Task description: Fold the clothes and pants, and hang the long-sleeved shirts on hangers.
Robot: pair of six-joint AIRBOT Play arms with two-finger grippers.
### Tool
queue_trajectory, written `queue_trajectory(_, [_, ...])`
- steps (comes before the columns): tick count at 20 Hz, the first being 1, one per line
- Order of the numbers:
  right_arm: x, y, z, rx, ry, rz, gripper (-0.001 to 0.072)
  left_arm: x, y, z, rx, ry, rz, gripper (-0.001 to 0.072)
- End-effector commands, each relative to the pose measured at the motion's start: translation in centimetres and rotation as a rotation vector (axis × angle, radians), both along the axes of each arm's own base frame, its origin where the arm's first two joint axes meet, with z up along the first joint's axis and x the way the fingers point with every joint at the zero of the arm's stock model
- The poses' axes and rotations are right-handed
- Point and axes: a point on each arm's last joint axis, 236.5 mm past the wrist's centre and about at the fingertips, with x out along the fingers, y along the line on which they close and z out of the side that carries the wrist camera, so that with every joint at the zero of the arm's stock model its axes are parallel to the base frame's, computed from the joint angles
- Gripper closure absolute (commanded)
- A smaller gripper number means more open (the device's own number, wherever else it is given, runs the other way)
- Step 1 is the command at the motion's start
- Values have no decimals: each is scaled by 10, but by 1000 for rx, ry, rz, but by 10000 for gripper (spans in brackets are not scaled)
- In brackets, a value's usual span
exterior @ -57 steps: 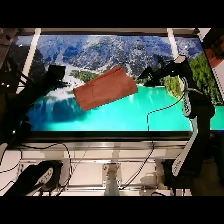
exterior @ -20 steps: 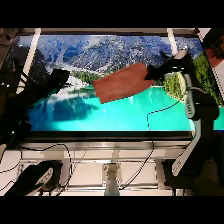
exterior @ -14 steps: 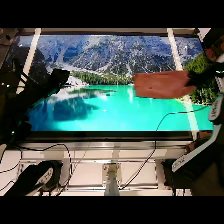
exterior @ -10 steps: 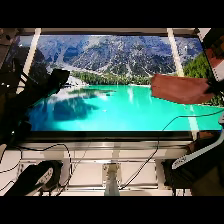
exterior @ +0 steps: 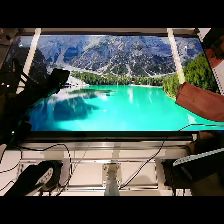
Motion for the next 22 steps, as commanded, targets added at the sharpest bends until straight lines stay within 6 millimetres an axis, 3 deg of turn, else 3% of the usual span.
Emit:
queue_trajectory(1, [-34, -18, 1, -13, 35, -64, 701, 1, 1, 2, -1, -8, 6, 127])
queue_trajectory(6, [-42, -20, 0, -7, 40, -83, 689, 4, 4, 5, -2, -21, 19, 126])
queue_trajectory(7, [-43, -18, 1, 0, 44, -84, 512, 4, 4, 5, -1, -21, 19, 126])
queue_trajectory(8, [-44, -18, 3, -2, 46, -85, 244, 4, 4, 5, -1, -21, 19, 126])
queue_trajectory(9, [-46, -19, 8, -19, 50, -96, 179, 4, 4, 5, 0, -21, 20, 126])
queue_trajectory(12, [-43, -35, 43, -139, 4, -134, 179, 4, 4, 4, 5, -21, 19, 126])
queue_trajectory(13, [-29, -36, 58, -168, -76, -159, 181, 4, 5, 4, 12, -23, 17, 127])
queue_trajectory(14, [-4, -30, 73, -160, -198, -148, 278, 6, 8, 4, 21, -32, 28, 142])
queue_trajectory(15, [31, -15, 94, -119, -358, -115, 628, 10, 14, 7, 54, -60, 44, 296])
queue_trajectory(16, [65, 7, 116, -60, -509, -56, 695, 14, 20, 15, 112, -110, 50, 499])
queue_trajectory(17, [97, 34, 143, 10, -657, 1, 696, 18, 22, 27, 178, -166, 39, 681])
queue_trajectory(20, [164, 116, 211, 160, -915, 150, 698, 22, 22, 80, 270, -295, 7, 700])
queue_trajectory(22, [194, 172, 236, 212, -973, 261, 698, 18, 22, 111, 303, -323, -28, 700])
